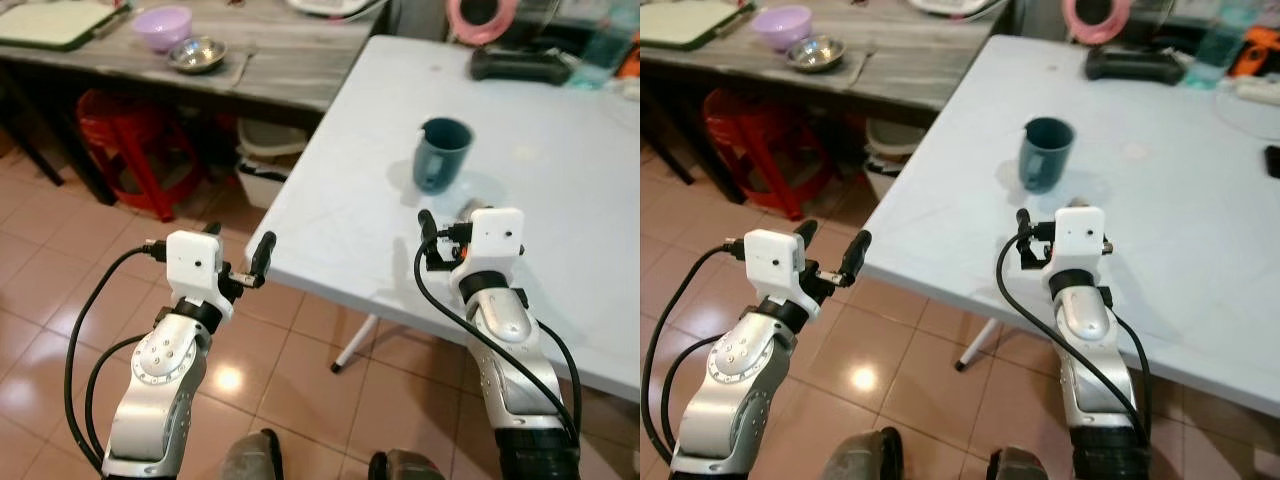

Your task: Setting the table

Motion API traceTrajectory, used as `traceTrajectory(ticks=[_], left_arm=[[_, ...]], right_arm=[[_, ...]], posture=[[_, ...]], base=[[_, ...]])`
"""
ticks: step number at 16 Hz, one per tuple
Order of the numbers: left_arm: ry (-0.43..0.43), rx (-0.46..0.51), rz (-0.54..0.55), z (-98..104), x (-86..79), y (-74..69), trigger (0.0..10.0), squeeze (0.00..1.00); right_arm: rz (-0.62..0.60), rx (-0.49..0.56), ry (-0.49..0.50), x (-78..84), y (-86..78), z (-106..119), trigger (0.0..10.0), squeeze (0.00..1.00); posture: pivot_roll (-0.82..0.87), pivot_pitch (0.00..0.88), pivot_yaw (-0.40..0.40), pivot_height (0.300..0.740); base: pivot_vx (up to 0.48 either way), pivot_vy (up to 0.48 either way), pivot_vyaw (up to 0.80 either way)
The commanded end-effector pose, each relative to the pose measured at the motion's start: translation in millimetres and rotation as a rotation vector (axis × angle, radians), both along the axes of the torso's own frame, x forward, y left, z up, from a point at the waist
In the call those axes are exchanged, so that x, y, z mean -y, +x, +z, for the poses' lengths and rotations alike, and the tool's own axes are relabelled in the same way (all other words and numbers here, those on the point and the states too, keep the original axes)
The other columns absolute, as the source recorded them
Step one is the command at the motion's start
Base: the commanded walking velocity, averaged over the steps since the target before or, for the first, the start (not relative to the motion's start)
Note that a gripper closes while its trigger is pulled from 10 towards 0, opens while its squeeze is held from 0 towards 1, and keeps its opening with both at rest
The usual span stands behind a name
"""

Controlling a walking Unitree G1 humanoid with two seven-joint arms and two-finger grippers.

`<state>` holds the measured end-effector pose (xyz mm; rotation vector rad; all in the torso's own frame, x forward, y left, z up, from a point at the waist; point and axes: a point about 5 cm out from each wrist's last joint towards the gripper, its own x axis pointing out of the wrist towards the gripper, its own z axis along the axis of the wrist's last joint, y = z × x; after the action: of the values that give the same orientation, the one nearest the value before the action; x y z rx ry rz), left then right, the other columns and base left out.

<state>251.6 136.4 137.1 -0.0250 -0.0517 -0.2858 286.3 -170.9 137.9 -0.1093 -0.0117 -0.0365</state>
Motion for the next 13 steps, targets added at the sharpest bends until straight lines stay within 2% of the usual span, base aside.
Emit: traceTrajectory(ticks=[1,8,13], left_arm=[[0.012,0.008,-0.011,4.0,0.3,-1.6,10.0,0.00],[0.018,0.007,-0.037,6.6,-1.0,-2.4,10.0,0.00],[0.023,0.001,-0.045,7.1,-1.3,-4.3,10.0,0.00]], right_arm=[[-0.042,-0.048,-0.013,5.2,-3.2,-8.4,10.0,0.00],[-0.154,-0.132,-0.023,19.5,-12.8,-22.5,10.0,0.00],[-0.141,-0.203,-0.001,21.9,-9.3,-31.0,10.0,0.00]], posture=[[0.00,0.132,0.057,0.740],[0.00,0.168,0.067,0.740],[0.01,0.181,0.077,0.740]], base=[[0.000,0.000,0.00],[0.000,0.000,0.00],[0.000,0.000,0.00]])
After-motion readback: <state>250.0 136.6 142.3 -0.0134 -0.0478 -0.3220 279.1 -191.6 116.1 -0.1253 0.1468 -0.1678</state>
